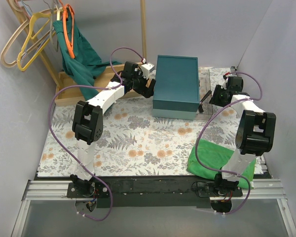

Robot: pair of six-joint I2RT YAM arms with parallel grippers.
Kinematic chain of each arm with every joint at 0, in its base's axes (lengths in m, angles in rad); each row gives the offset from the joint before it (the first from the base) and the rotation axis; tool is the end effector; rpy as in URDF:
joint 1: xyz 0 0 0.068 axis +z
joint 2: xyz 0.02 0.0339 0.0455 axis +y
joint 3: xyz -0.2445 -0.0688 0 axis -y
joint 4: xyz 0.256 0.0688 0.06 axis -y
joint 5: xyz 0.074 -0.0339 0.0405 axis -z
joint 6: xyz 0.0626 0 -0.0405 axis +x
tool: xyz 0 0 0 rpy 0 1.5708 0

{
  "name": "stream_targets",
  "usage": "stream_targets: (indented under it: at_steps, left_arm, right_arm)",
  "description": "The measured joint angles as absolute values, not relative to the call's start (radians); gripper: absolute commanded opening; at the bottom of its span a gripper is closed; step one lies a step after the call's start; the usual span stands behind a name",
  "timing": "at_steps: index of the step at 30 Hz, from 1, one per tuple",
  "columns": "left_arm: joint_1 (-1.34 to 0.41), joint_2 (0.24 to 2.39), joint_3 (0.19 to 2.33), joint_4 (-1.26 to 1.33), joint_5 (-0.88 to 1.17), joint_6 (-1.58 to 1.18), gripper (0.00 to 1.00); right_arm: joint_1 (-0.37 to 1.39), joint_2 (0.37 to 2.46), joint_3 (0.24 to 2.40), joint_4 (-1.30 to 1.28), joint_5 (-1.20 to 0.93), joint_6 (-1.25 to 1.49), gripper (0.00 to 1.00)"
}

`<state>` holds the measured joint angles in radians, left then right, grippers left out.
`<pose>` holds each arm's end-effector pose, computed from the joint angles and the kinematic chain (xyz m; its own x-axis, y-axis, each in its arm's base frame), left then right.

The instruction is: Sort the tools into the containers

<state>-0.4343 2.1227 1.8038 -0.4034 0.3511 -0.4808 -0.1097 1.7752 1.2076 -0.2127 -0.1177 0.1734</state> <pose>0.4533 -0.2340 0.2106 -0.8227 -0.0971 -0.5601 0.2805 0.7876 -0.5486 0.4128 -0.0381 0.1701 -0.6843 0.2477 -0.6858 0.1460 0.9680 0.2040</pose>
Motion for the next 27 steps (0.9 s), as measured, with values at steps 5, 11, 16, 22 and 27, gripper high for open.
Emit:
stream_targets:
  at_steps: [5, 11, 16, 22, 27]
  left_arm:
    - [-0.434, 2.123, 1.802, -0.402, 0.351, -0.487, 0.84]
    - [-0.434, 2.123, 1.790, -0.399, 0.351, -0.492, 0.84]
    - [-0.435, 2.121, 1.774, -0.391, 0.351, -0.497, 0.84]
    - [-0.439, 2.120, 1.747, -0.391, 0.348, -0.505, 0.84]
    - [-0.440, 2.120, 1.745, -0.392, 0.344, -0.506, 0.84]
  right_arm:
    - [-0.114, 1.774, 1.208, -0.205, -0.134, 0.150, 0.44]
    - [-0.112, 1.798, 1.240, -0.188, -0.134, 0.136, 0.44]
    - [-0.103, 1.890, 1.325, -0.166, -0.133, 0.134, 0.44]
    - [-0.069, 1.998, 1.432, -0.162, -0.119, 0.130, 0.45]
    - [-0.031, 2.017, 1.461, -0.163, -0.096, 0.127, 0.46]
